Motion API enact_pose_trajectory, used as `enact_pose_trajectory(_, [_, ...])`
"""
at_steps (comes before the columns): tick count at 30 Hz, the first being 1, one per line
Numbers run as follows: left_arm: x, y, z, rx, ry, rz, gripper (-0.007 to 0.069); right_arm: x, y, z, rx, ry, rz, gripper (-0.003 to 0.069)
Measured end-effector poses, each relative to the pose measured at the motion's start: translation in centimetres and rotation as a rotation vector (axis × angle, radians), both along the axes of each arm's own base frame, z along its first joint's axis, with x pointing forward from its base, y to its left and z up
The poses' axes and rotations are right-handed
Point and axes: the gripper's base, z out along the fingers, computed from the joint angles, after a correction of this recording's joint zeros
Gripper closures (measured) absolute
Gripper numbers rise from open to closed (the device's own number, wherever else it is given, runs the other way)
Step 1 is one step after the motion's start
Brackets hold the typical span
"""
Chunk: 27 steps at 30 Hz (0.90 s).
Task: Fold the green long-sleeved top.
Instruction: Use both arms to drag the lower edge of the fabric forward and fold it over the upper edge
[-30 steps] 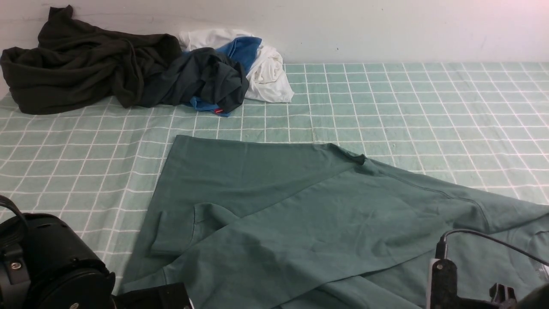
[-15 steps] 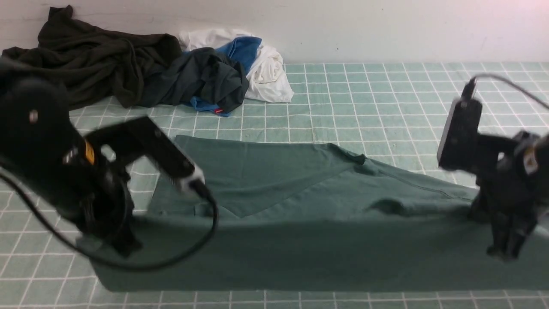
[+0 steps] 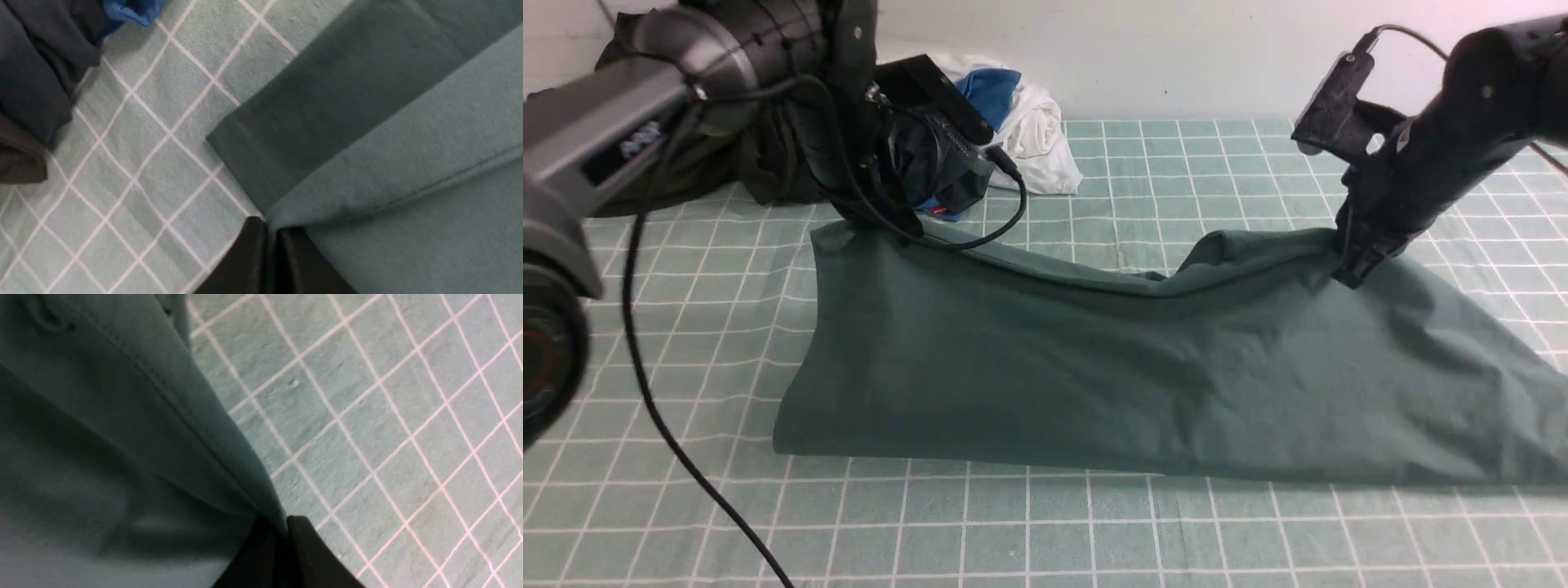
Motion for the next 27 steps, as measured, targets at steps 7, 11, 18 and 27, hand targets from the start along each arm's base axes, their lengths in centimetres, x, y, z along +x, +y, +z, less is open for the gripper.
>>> enact_pose_trajectory(7, [2.6,1.3,-3.0,-0.042,-0.032,0.11,0.0601,2.3,-1.1,-3.3,0.039,-0.012,-0.143,0.0536])
enact_pose_trajectory(11, [3.7,2.7,-2.9,-0.089,-0.106,0.153,0.0516,2.7,-1.9,-3.0,0.127,-0.046,-0.3,0.037])
enact_pose_trajectory(18, [3.5,3.1,-2.9,-0.15,-0.073,0.239,0.0291,1.2,-0.1,-2.6,0.204,0.079,-0.367,0.0268])
enact_pose_trajectory(27, [-0.9,1.9,2.9,-0.236,0.088,0.275,0.0402,-2.3,-4.0,0.6,0.247,0.208,-0.588,0.0265])
